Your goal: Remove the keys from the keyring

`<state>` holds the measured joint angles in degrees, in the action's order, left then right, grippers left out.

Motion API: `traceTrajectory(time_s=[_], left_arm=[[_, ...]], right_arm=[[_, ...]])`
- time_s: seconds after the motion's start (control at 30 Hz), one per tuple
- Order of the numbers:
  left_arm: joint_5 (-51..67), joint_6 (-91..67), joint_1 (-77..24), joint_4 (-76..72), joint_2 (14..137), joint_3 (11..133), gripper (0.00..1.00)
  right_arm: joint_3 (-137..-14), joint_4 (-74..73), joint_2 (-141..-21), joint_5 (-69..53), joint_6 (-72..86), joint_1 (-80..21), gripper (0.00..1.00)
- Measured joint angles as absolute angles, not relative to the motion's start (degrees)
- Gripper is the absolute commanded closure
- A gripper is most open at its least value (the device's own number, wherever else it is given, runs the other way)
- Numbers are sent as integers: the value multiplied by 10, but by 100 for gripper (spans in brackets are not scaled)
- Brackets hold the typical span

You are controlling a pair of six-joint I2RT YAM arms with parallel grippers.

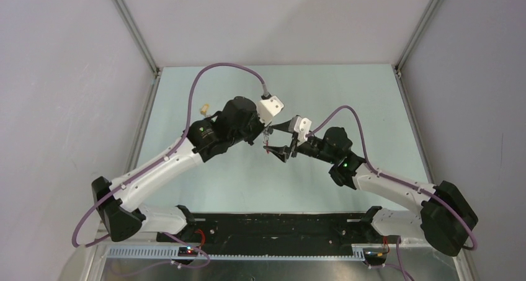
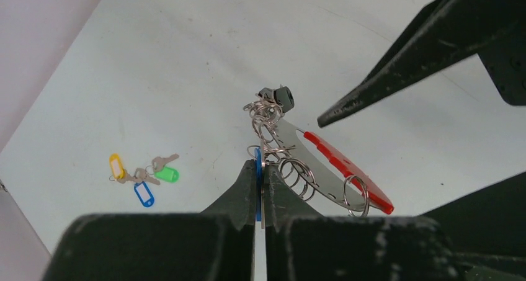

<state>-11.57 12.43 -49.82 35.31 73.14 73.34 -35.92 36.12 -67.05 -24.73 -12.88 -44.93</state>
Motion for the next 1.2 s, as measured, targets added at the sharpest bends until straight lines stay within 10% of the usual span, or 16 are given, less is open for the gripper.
traceTrajectory(time_s=[0.53,0.67,0.8,1.2], left_arm=[[-113,103,-482,362,740,745,100],[-116,100,-480,362,740,745,100],[-118,100,-478,362,736,745,100],[-101,112,-474,351,717,745,100]], right_arm=[[-400,402,-732,-174,-87,-495,30],[-400,410,-743,-141,-85,-505,52],[-401,406,-743,-96,-93,-506,99],[-402,350,-665,-149,-74,-429,100]])
